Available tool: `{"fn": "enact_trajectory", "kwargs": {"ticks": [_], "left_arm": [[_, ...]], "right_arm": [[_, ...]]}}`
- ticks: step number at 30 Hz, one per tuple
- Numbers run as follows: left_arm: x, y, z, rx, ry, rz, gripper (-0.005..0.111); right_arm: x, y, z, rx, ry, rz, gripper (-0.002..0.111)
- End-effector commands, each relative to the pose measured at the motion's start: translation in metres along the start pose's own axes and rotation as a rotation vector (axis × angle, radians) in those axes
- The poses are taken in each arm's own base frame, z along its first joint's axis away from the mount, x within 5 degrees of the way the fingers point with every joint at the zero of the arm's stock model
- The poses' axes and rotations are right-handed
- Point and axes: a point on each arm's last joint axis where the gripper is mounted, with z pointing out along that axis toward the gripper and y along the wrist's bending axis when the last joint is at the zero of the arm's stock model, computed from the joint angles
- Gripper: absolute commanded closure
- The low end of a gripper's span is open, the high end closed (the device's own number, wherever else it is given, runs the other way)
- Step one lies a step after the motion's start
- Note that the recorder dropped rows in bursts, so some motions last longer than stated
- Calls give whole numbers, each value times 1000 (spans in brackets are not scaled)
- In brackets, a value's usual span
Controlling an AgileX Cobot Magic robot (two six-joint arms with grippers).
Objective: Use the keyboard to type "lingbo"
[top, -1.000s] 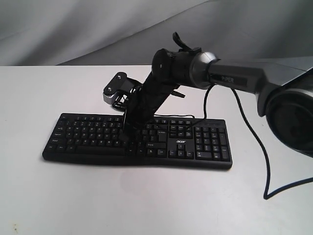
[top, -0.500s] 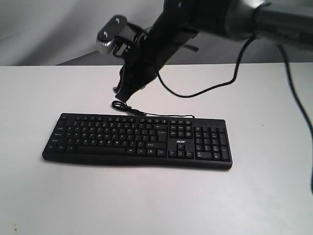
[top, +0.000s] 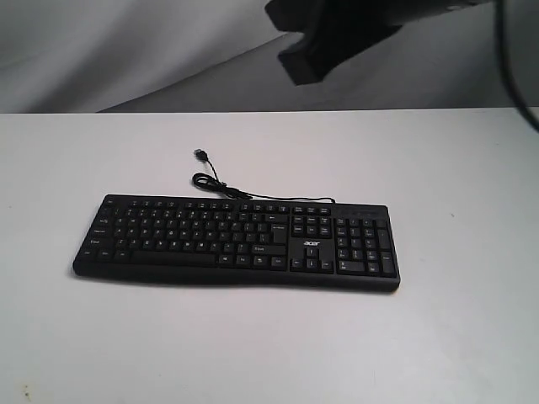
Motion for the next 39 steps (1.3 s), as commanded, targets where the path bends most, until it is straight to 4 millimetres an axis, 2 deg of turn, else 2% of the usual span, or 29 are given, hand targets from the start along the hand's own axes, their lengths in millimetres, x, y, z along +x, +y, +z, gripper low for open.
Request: {"fn": "enact_trajectory", "kwargs": {"ticks": [1,13,16,19,22,27,33,39], "left_arm": [[1,0,0,1,-5,-6,106],[1,0,0,1,-5,-6,106],[1,0,0,1,-5,-6,106],[1,0,0,1,-5,-6,106],[1,0,0,1,-5,-6,106],[1,0,0,1,-5,-6,106],[1,0,0,1,-5,-6,106],[1,0,0,1,-5,-6,106]], "right_arm": [[9,9,-36,33,-39,26,108],[-18,16,-138,206,-370,-16,108],[-20,19,-167,237,-466,112,108],[-13,18,-186,283,-498,267,108],[7,14,-200,376,-496,412,108],[65,24,-216,614,-447,444,108],[139,55,-216,840,-407,441,108],[185,78,-203,886,-387,454,108]]}}
